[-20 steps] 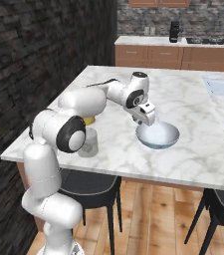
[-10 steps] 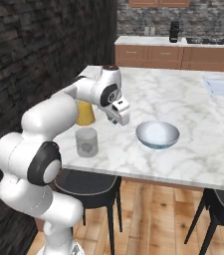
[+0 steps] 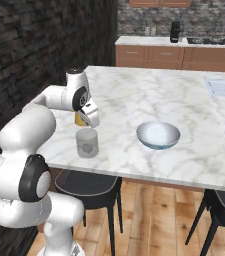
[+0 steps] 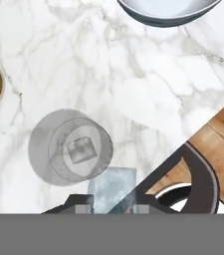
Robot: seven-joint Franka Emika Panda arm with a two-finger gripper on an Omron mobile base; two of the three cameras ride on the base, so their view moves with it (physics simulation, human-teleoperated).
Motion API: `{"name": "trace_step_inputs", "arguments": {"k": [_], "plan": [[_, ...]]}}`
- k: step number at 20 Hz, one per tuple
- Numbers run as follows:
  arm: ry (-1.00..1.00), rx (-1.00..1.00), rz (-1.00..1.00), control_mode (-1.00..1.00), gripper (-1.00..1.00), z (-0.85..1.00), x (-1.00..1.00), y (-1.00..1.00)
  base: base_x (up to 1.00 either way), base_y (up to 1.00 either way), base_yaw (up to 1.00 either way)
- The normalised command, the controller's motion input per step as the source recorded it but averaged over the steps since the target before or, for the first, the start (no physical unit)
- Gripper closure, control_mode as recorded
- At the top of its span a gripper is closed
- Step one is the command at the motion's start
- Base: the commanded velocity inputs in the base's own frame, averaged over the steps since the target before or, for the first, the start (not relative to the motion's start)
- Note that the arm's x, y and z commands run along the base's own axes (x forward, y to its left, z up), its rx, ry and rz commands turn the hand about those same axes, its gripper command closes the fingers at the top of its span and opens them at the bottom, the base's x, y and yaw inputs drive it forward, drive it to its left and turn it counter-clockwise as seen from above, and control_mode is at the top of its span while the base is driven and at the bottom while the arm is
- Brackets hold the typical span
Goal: There are two ice cubes in the ice bowl. Place both ice cubes in the glass cup.
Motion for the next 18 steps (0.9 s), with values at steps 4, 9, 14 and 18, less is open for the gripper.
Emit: {"name": "trace_step_inputs", "arguments": {"k": [4, 9, 14, 18], "plan": [[0.00, 0.00, -0.05, -1.00, 1.00, 0.00, 0.08, 0.42, 0.00, 0.00, 0.00], [0.00, 0.00, 0.00, -1.00, 1.00, -0.05, 0.29, 0.00, 0.00, 0.00, 0.00], [0.02, 0.07, 0.00, -1.00, 1.00, -0.13, 0.41, 0.00, 0.00, 0.00, 0.00], [0.07, 0.03, 0.00, -1.00, 1.00, -0.19, 0.32, 0.06, 0.00, 0.00, 0.00]]}}
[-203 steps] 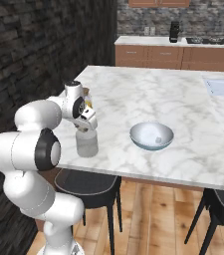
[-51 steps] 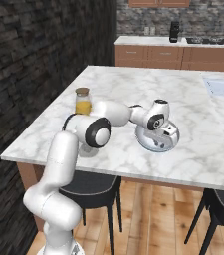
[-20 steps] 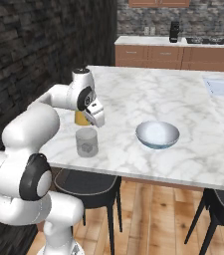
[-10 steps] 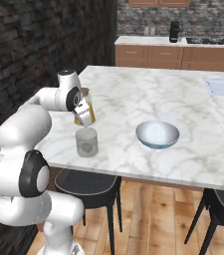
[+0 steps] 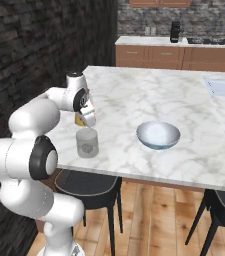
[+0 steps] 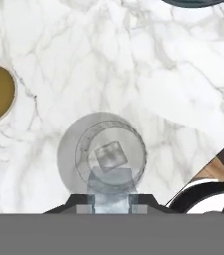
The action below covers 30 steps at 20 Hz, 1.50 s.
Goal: There are two ice cubes in the ice bowl. Place both ice cubes in the glass cup.
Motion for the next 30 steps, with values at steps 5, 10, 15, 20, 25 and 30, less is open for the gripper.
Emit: {"name": "trace_step_inputs", "arguments": {"k": [5, 10, 15, 20, 25, 30], "plan": [[0.08, -0.01, 0.00, -1.00, 1.00, -0.39, 0.31, 0.16, 0.00, 0.00, 0.00], [0.04, 0.00, 0.00, -1.00, 1.00, -0.42, 0.26, 0.07, 0.00, 0.00, 0.00], [0.01, 0.00, 0.00, -1.00, 1.00, -0.34, 0.20, 0.00, 0.00, 0.00, 0.00], [0.01, 0.00, 0.00, -1.00, 1.00, -0.19, 0.23, 0.00, 0.00, 0.00, 0.00], [0.01, 0.00, 0.00, -1.00, 1.00, -0.16, 0.25, 0.00, 0.00, 0.00, 0.00], [0.00, 0.00, 0.00, -1.00, 1.00, -0.12, 0.27, 0.00, 0.00, 0.00, 0.00]]}}
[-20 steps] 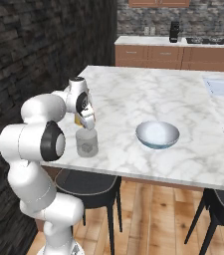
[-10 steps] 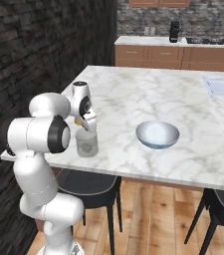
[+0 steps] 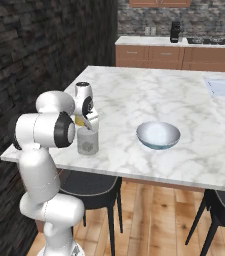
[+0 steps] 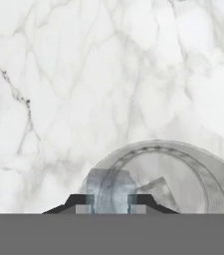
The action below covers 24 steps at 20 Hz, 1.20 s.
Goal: There are two ice cubes in the ice bowl. Place both ice cubes in the glass cup.
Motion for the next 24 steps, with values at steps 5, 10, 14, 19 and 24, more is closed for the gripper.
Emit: {"name": "trace_step_inputs", "arguments": {"k": [5, 10, 14, 19, 24], "plan": [[0.00, 0.00, 0.01, -1.00, 1.00, -0.13, -0.12, 0.00, 0.00, 0.00, 0.00], [0.00, 0.00, 0.01, -1.00, 1.00, 0.00, -0.28, 0.00, 0.00, 0.00, 0.00], [-0.04, 0.00, 0.00, -1.00, 1.00, 0.00, -0.04, -0.01, 0.00, 0.00, 0.00], [-0.13, 0.00, 0.00, -1.00, 1.00, 0.07, -0.40, -0.10, 0.00, 0.00, 0.00], [-0.06, 0.00, 0.00, -1.00, 1.00, 0.10, -0.40, -0.07, 0.00, 0.00, 0.00]]}}
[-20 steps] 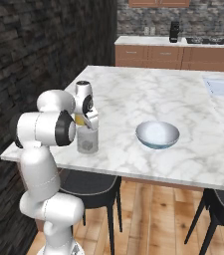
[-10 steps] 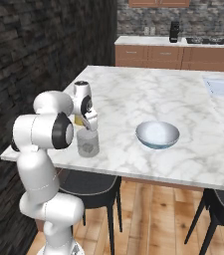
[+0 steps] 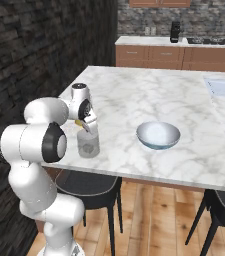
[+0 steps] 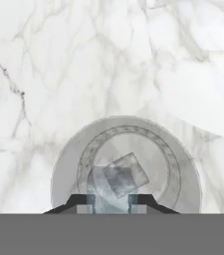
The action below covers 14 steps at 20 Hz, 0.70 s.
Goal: There are two ice cubes in the ice bowl. Place both ice cubes in the glass cup.
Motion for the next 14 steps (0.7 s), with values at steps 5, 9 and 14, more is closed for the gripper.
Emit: {"name": "trace_step_inputs", "arguments": {"k": [5, 9, 14], "plan": [[0.01, 0.00, 0.00, -1.00, 1.00, -0.06, -0.15, 0.00, 0.00, 0.00, 0.00], [0.00, 0.00, 0.00, -1.00, 1.00, 0.01, 0.07, -0.02, 0.00, 0.00, 0.00], [0.00, 0.01, 0.00, -1.00, -1.00, 0.20, 0.15, -0.04, 0.00, 0.00, 0.00]]}}
